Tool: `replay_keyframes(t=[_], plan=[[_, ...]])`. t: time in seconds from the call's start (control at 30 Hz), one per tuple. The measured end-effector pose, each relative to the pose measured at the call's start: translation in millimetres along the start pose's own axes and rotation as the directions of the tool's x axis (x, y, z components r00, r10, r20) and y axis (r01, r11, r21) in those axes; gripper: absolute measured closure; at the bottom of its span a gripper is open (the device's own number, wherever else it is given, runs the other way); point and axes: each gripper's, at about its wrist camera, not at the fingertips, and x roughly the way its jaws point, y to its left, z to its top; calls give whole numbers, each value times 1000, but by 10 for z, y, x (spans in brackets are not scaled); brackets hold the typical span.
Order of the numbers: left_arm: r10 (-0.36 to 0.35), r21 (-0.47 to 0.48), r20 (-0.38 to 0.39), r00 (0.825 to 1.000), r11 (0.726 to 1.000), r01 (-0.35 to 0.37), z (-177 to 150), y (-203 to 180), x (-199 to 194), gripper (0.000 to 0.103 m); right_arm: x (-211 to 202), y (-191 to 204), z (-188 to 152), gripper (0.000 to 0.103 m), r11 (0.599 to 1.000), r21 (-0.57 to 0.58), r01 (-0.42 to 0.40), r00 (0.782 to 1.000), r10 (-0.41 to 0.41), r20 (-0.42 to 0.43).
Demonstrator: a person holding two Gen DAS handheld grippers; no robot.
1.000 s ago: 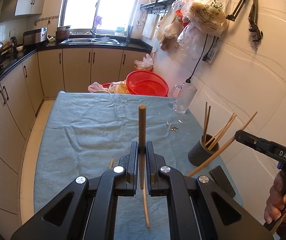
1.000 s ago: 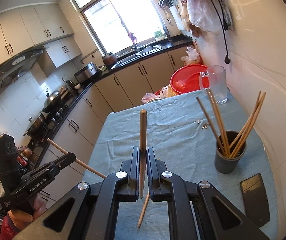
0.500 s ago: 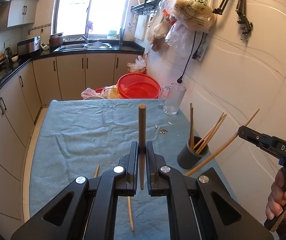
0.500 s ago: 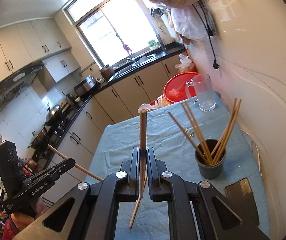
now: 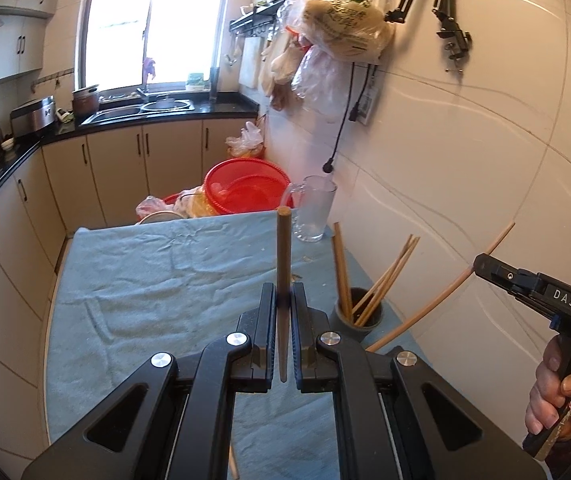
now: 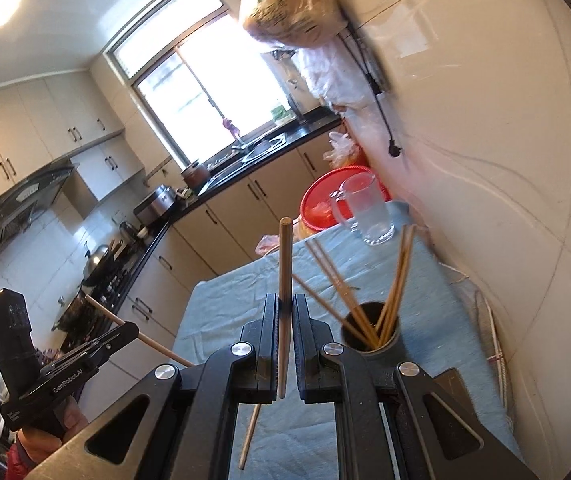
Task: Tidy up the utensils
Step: 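Lift held chopsticks upright and carry both tools over the black holder, then lower chopsticks into the black holder and open both tools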
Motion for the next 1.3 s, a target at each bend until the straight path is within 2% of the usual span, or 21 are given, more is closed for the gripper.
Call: replay_keyframes(t=[0.33, 0.73, 0.97, 1.3], plan=[[-64, 21, 1, 998, 998, 64, 250, -310, 174, 97, -185, -296, 220, 96, 999, 35, 35, 998, -37, 57], [-120, 51, -7, 993, 991, 120, 500, -705, 514, 97, -157, -559, 454, 96, 995, 54, 83, 992, -87, 93], [-124, 65, -33, 992, 990, 126, 556, -863, 806, 97, -27, -683, 515, 96, 993, 46, 109, 990, -113, 83], [-102, 54, -95, 990, 993, 108, 473, -858, 1200, 97, 336, -763, 467, 96, 990, 7, 144, 989, -144, 20]])
